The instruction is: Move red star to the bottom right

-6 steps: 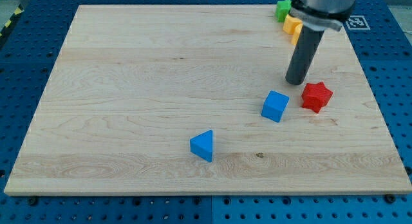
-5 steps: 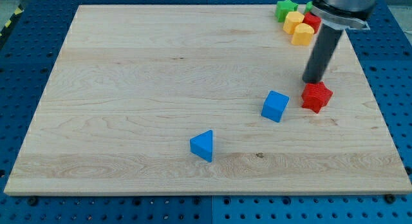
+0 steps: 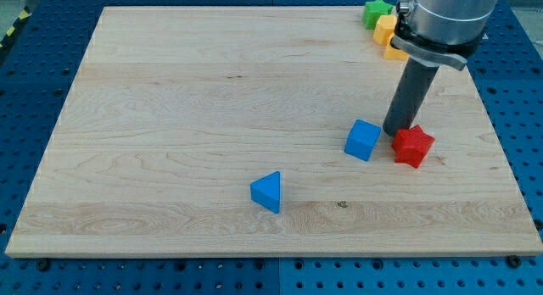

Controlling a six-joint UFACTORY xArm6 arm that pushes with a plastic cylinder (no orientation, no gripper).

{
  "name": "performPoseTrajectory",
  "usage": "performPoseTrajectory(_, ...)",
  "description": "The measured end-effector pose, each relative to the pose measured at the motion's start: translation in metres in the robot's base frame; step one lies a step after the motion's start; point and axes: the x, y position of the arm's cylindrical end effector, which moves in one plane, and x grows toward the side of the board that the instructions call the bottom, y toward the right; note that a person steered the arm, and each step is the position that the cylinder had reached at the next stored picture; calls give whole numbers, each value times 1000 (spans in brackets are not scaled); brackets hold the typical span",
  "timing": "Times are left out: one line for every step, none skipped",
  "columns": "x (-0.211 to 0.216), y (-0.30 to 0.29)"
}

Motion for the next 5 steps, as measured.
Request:
performPoseTrajectory(30, -2)
performPoseTrajectory(53, 13)
performPoseTrajectory(63, 21)
performPoseTrajectory(76, 31)
performPoseTrajectory(79, 35)
